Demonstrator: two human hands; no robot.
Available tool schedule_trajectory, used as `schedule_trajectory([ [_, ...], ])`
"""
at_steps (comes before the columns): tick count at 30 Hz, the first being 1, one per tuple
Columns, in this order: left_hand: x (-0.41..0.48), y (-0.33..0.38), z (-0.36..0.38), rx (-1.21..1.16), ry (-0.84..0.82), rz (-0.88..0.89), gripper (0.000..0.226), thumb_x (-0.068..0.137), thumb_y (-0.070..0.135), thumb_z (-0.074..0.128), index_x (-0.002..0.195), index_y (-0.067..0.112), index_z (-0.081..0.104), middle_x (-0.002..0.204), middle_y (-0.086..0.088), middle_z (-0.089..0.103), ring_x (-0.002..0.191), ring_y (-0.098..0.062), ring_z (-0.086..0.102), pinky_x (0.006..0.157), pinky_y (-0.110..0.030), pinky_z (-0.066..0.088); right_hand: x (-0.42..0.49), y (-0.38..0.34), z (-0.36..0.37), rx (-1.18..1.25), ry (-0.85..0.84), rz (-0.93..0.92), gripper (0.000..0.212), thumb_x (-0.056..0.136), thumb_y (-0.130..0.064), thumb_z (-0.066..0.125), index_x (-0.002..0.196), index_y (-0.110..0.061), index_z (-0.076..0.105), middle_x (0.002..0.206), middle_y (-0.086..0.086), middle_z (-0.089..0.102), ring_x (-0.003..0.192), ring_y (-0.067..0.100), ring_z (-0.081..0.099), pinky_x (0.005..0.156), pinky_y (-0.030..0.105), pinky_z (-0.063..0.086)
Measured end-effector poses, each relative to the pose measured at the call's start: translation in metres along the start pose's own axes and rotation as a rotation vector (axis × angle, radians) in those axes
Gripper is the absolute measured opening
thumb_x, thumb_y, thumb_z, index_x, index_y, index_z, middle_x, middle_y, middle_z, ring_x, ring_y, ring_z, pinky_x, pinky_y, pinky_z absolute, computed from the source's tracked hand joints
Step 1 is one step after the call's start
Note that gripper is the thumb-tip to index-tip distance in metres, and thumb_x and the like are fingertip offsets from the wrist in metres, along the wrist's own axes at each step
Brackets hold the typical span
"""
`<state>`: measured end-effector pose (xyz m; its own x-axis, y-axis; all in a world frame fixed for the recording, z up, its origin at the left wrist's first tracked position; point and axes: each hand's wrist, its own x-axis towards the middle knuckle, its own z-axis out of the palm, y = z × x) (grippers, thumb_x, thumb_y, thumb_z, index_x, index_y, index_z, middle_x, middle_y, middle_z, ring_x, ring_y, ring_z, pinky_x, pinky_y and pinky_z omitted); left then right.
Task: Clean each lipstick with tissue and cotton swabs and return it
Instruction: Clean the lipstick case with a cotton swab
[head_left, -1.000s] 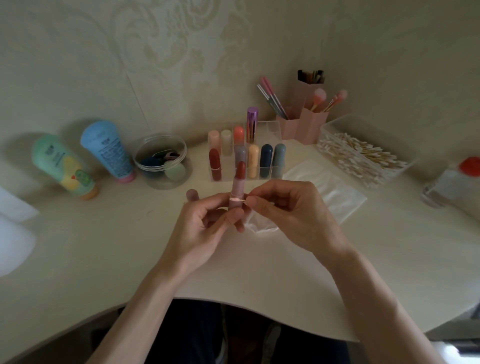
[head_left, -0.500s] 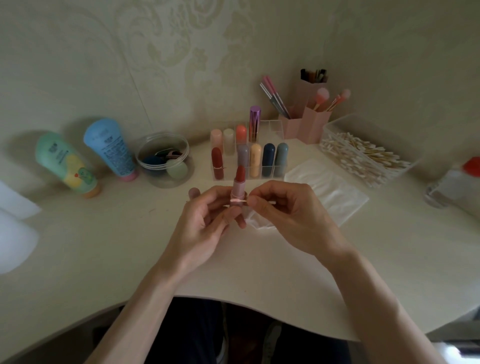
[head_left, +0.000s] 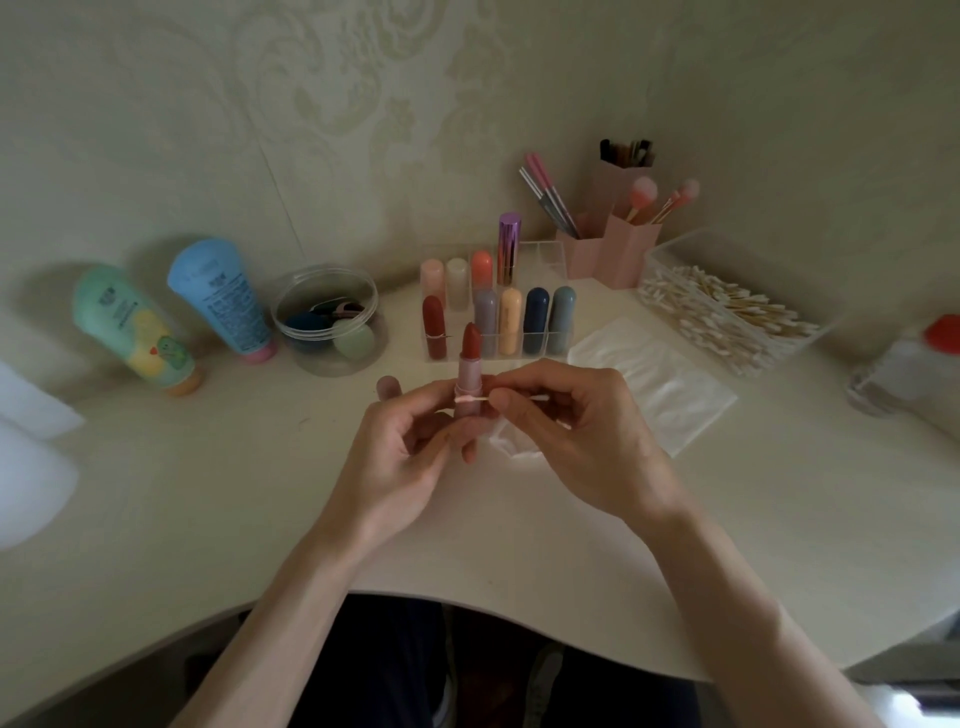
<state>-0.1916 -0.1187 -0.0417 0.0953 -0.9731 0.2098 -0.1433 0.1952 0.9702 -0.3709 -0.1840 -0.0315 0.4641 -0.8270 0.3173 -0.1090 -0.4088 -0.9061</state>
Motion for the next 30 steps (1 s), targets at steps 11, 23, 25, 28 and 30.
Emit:
schedule_trajectory([
  [11,0.0,-0.0004,-0.002,-0.074,0.018,-0.079,0.028,0.087,0.018,0.076,0.112,0.012,0.065,0.105,-0.006,0.076,0.093,-0.028,0.073,0.088,-0.031,0.058,0.0007,0.0019,-0.0017,-0.027,0.01,-0.015,0.012,0.098,-0.011,0.072,0.105,-0.01,0.082,0.091,-0.01,0.078,0.083,0.008,0.072,0.073,0.016,0.05],
  [23,-0.001,-0.0071,-0.005,0.087,0.015,-0.06,0.021,0.102,0.009,0.062,0.116,0.022,0.071,0.089,-0.013,0.07,0.08,-0.019,0.067,0.086,-0.034,0.046,0.0007,0.0048,-0.0008,-0.035,0.002,-0.004,0.013,0.098,-0.013,0.073,0.106,-0.017,0.082,0.088,-0.013,0.076,0.079,0.009,0.069,0.072,0.02,0.051],
  [25,-0.0015,-0.0052,-0.004,0.109,-0.017,-0.037,0.02,0.103,0.014,0.06,0.118,0.023,0.071,0.092,-0.01,0.072,0.086,-0.023,0.068,0.089,-0.037,0.048,0.0007,0.0043,-0.0007,-0.018,0.006,-0.003,0.014,0.098,-0.012,0.072,0.108,-0.014,0.082,0.088,-0.015,0.076,0.079,0.006,0.069,0.072,0.016,0.049],
  [28,-0.0007,-0.0031,-0.0032,0.084,-0.025,-0.027,0.025,0.097,0.029,0.067,0.121,0.026,0.071,0.102,-0.007,0.076,0.099,-0.032,0.071,0.099,-0.042,0.05,0.0003,0.0028,-0.0009,-0.002,0.002,0.004,0.015,0.098,-0.011,0.072,0.109,-0.014,0.082,0.092,-0.017,0.078,0.083,0.005,0.072,0.074,0.015,0.05],
  [30,0.0,-0.0036,-0.0029,0.056,0.005,-0.011,0.032,0.091,0.033,0.072,0.122,0.024,0.072,0.103,-0.008,0.077,0.096,-0.04,0.07,0.095,-0.054,0.053,0.0,0.002,0.0,-0.012,-0.009,0.011,0.014,0.098,-0.013,0.073,0.107,-0.016,0.083,0.092,-0.013,0.078,0.082,0.009,0.072,0.074,0.019,0.052],
])
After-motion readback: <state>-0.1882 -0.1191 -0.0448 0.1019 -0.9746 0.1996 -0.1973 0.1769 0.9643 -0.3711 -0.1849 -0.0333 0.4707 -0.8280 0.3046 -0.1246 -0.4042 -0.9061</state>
